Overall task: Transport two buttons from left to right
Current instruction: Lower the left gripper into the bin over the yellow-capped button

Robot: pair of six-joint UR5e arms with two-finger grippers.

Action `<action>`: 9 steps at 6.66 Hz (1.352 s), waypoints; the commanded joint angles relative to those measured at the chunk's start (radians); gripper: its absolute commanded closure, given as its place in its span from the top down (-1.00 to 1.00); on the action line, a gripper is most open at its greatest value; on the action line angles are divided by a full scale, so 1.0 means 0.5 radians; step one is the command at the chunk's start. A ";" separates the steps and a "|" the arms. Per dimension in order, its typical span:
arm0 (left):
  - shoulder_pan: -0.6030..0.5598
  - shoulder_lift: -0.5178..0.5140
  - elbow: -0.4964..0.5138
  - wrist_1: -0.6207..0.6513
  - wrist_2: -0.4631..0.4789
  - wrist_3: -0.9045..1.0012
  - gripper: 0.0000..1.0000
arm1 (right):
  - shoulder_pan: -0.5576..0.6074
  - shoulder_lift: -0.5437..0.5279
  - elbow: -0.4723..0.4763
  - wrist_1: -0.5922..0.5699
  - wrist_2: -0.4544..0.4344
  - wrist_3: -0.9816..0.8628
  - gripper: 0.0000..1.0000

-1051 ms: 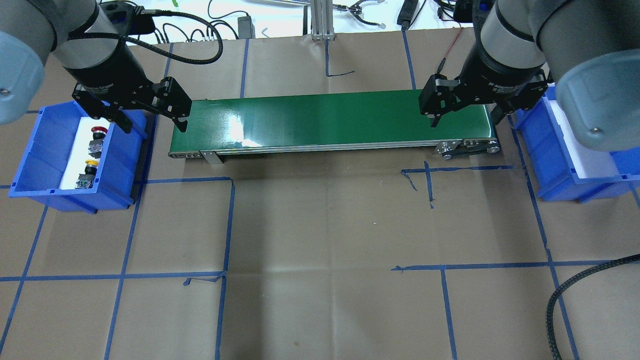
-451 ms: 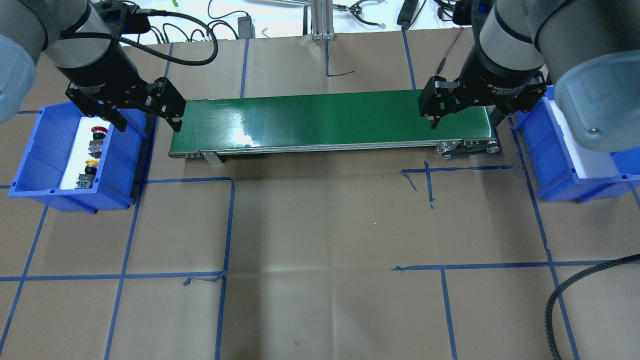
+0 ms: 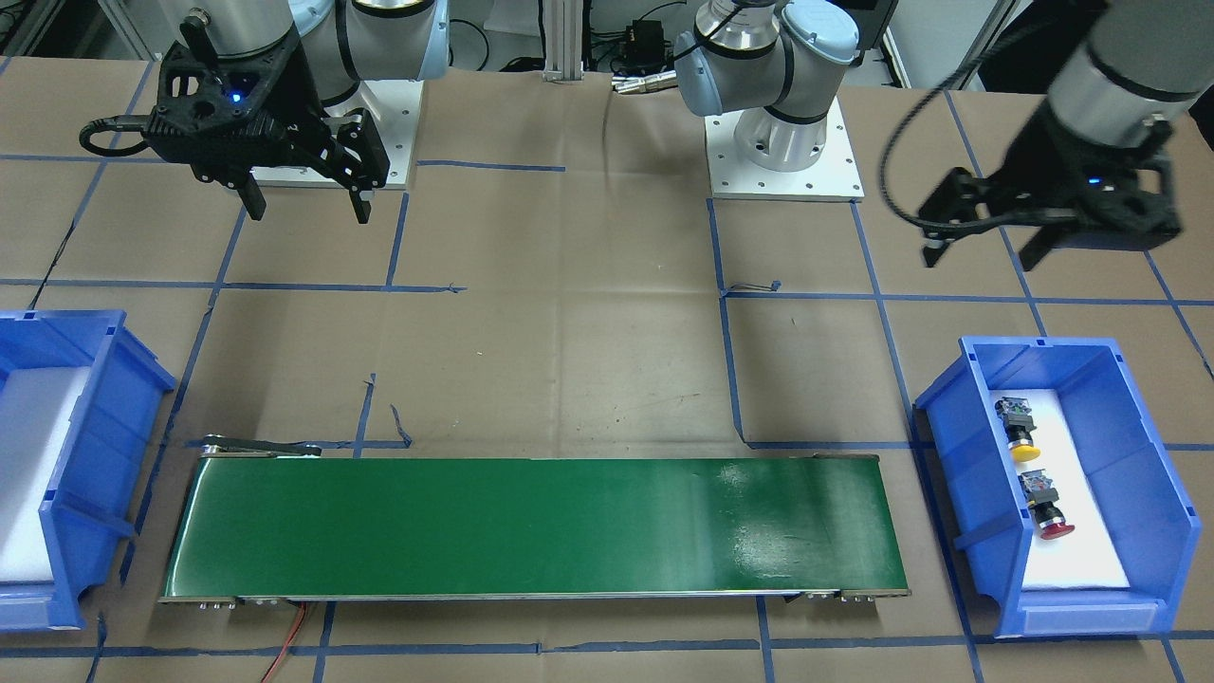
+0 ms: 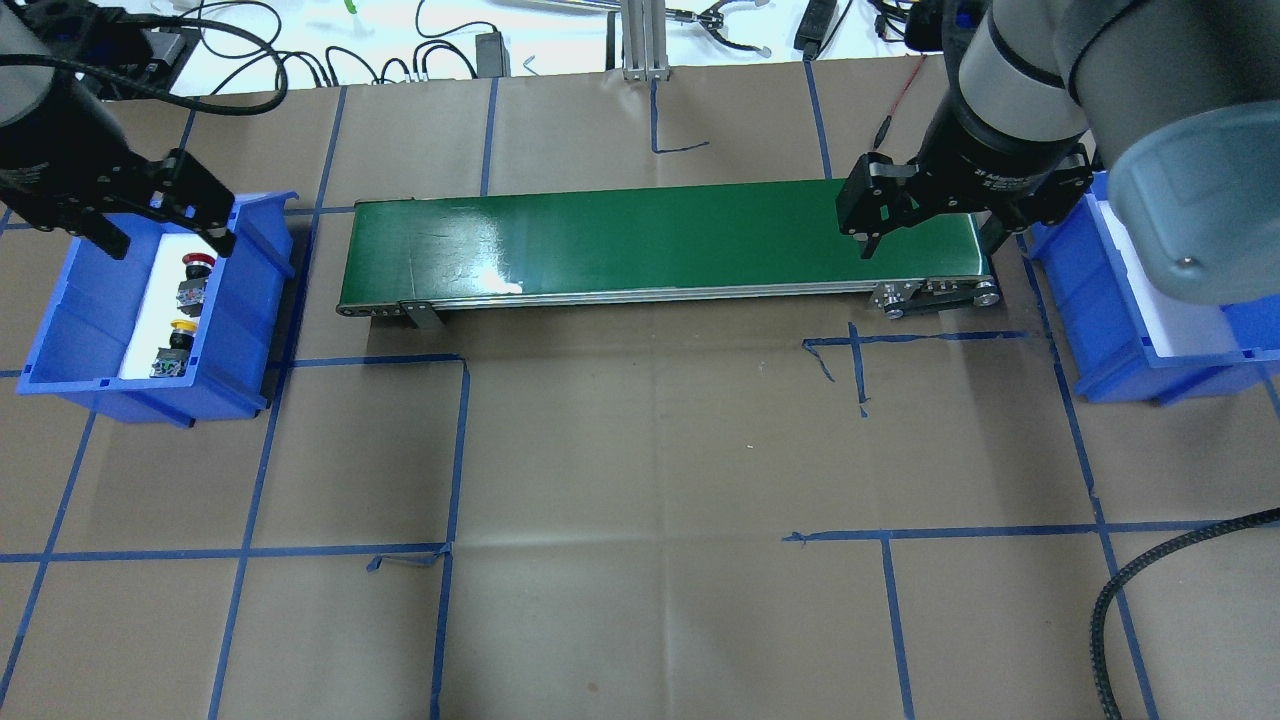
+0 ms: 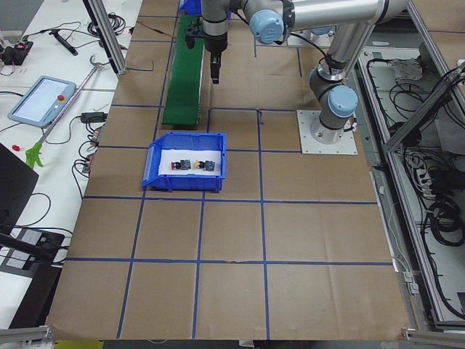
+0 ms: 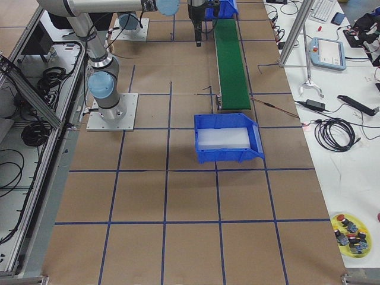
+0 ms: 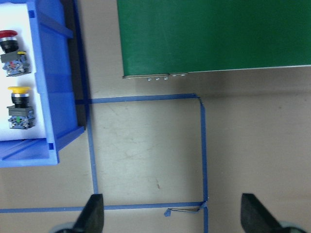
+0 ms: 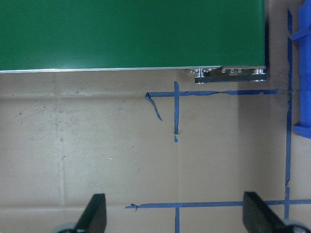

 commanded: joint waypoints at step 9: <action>0.516 -0.552 -0.051 0.647 -0.015 0.510 0.98 | 0.003 0.000 0.014 0.005 0.000 0.009 1.00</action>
